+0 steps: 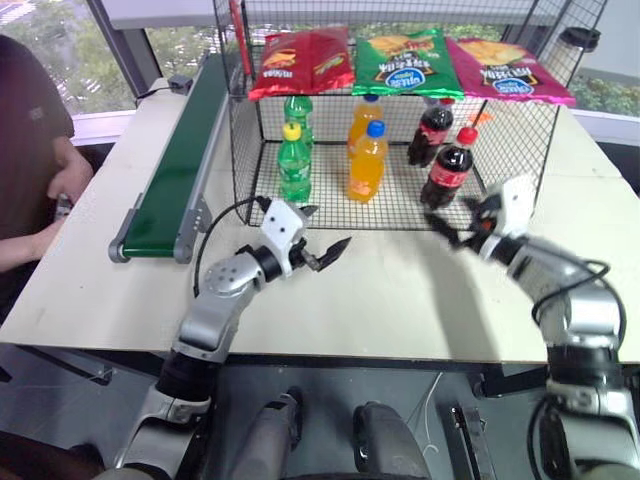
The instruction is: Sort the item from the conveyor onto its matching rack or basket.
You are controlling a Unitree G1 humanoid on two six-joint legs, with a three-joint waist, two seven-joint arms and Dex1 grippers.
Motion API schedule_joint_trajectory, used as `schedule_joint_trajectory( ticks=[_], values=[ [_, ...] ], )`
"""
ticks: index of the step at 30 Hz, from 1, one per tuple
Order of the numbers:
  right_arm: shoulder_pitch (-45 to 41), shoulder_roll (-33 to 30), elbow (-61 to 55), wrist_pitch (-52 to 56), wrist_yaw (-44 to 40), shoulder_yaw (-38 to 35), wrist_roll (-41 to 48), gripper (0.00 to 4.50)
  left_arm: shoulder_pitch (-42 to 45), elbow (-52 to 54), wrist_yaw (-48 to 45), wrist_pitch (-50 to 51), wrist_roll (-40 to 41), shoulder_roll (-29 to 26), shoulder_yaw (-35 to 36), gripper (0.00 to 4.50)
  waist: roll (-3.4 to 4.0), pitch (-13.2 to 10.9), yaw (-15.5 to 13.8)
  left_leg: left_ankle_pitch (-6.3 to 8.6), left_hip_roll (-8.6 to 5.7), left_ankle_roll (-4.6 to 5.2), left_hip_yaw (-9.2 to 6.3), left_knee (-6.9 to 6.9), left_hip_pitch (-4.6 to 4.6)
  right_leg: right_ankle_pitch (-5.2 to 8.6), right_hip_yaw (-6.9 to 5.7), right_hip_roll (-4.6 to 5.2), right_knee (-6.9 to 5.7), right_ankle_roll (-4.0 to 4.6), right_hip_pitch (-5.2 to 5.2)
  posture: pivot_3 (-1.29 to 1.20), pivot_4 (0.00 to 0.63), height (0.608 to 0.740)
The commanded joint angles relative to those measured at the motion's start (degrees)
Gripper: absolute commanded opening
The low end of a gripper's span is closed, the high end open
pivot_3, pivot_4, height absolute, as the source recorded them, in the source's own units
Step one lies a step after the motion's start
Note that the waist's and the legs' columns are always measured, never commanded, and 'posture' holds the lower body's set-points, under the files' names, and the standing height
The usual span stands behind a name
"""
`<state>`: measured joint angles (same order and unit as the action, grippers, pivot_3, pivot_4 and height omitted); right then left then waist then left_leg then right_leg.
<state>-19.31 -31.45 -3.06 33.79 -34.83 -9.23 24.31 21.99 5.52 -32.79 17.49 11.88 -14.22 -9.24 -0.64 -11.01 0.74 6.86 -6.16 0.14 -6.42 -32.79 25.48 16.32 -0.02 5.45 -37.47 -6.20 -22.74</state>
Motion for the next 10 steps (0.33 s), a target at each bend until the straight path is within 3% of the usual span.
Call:
schedule_joint_trajectory(
  ticks=[1,10],
  values=[
    [1.68,1.46,-8.52,2.12,-1.71,1.71,3.72,4.41,-1.62,4.44,-0.97,1.92,1.44,-1.37,1.08,4.50,0.01,0.00,0.10,0.04,0.00,-0.07,0.00,-0.06,0.03,0.05,0.00,0.00,0.00,0.09,0.00,0.00,0.150,0.738],
    [2.59,4.98,-11.78,4.40,-0.28,4.75,4.69,4.41,-5.85,7.26,-0.82,3.47,1.81,-3.72,1.54,4.50,0.03,0.02,-0.28,0.12,0.01,-0.15,-0.07,-0.12,0.06,0.10,0.04,0.03,0.14,0.22,0.08,0.00,0.150,0.738]
  ],
)
